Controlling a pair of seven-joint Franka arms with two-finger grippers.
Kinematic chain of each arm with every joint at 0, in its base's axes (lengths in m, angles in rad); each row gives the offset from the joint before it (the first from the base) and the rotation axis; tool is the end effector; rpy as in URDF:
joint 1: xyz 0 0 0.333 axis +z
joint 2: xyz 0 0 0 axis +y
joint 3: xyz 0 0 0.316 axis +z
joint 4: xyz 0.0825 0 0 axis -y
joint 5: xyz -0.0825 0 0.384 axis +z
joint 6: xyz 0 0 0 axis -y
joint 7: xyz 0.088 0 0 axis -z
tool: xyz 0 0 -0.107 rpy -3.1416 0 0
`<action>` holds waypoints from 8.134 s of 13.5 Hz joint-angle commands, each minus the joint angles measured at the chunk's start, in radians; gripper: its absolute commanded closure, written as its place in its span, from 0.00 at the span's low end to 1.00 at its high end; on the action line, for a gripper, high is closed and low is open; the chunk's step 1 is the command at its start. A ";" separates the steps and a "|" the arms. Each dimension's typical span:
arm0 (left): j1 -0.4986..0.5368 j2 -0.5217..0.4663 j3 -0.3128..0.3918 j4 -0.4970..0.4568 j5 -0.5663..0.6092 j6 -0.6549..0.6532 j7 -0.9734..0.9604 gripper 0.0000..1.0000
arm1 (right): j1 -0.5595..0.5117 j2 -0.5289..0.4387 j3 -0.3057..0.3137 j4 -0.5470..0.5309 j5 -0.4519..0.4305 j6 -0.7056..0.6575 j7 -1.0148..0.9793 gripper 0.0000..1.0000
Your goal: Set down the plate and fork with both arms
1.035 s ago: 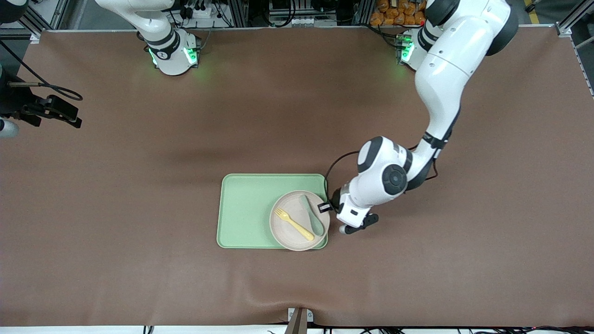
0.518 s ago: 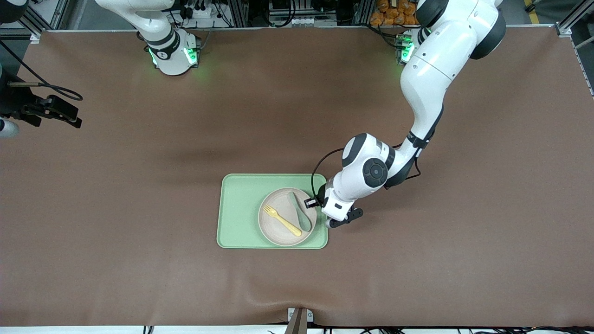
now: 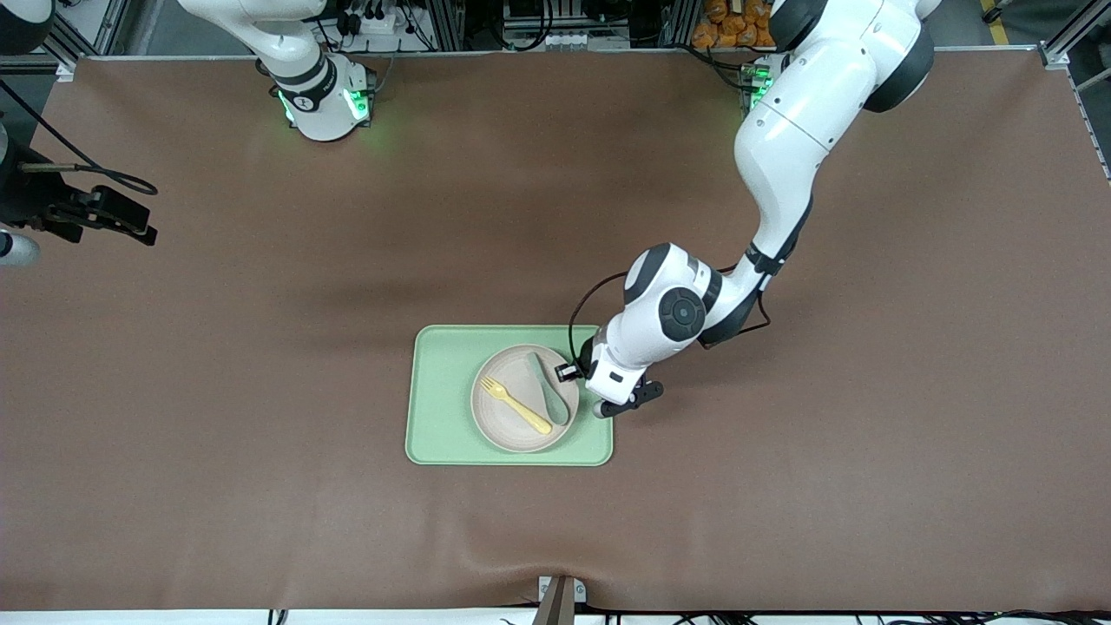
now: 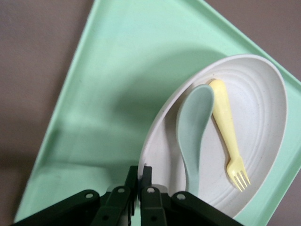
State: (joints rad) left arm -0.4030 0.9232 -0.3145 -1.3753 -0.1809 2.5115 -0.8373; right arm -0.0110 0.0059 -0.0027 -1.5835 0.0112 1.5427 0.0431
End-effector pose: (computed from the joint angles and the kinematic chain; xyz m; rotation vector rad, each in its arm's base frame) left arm 0.6067 -0.4513 0.2002 2.6605 0.5464 -0.1081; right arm 0.5527 -0.0063 0.6129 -3.1290 0.0888 0.0734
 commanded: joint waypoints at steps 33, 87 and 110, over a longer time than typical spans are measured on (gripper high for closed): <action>0.495 -0.314 0.081 -0.191 0.363 -1.102 0.469 0.00 | 0.477 0.844 0.001 0.435 0.029 0.606 -0.204 0.02; 0.544 -0.841 0.018 0.030 0.558 -1.133 0.899 0.00 | 0.428 0.747 0.001 0.101 0.009 0.759 0.343 1.00; 0.550 -0.851 -0.011 0.035 0.199 -1.116 0.756 0.00 | 0.218 0.468 0.001 0.129 0.007 0.478 0.226 0.00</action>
State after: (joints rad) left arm 0.1455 0.1021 -0.3282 -1.3398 0.0220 1.4070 -0.0687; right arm 0.2676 0.5049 -0.0162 -1.4731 0.0149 2.0976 0.3510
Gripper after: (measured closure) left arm 0.000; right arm 0.000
